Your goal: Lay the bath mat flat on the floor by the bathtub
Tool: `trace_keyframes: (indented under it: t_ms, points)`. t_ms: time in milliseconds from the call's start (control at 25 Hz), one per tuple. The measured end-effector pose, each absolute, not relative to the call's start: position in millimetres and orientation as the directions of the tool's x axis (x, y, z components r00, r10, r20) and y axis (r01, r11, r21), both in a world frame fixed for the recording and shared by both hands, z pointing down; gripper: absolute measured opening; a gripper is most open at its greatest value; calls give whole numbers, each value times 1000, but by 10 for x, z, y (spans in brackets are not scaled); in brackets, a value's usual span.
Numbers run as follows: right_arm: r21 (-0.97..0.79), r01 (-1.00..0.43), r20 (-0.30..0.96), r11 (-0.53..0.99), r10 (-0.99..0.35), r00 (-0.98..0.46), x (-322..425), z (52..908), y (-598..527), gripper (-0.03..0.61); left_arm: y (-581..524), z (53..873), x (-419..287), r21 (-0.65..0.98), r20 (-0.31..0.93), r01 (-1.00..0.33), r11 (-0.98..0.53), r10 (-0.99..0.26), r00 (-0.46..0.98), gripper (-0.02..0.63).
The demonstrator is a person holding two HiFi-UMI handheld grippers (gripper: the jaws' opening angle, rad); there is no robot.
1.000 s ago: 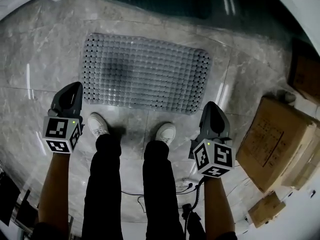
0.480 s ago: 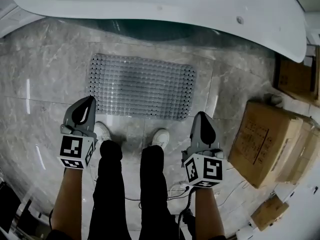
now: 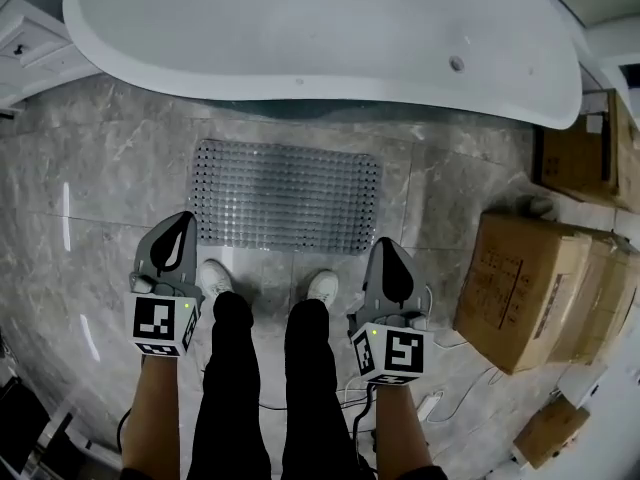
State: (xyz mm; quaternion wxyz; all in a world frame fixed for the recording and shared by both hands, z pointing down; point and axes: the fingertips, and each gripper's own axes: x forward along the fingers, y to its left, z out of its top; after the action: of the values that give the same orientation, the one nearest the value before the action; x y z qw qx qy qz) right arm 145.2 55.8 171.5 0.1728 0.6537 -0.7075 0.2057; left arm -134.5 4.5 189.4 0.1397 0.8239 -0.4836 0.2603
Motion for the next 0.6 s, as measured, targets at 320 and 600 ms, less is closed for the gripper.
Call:
trace_keyframes:
  t_ms: [320, 600]
  points:
    - [33, -991, 438, 130, -893, -103, 1361, 940, 554, 25, 215, 1233, -1316, -65, 539, -855, -514, -740, 403, 1]
    - [17, -991, 407, 134, -906, -115, 1364, 434, 585, 26, 197, 681, -1218, -47, 481, -873, -485, -777, 406, 1]
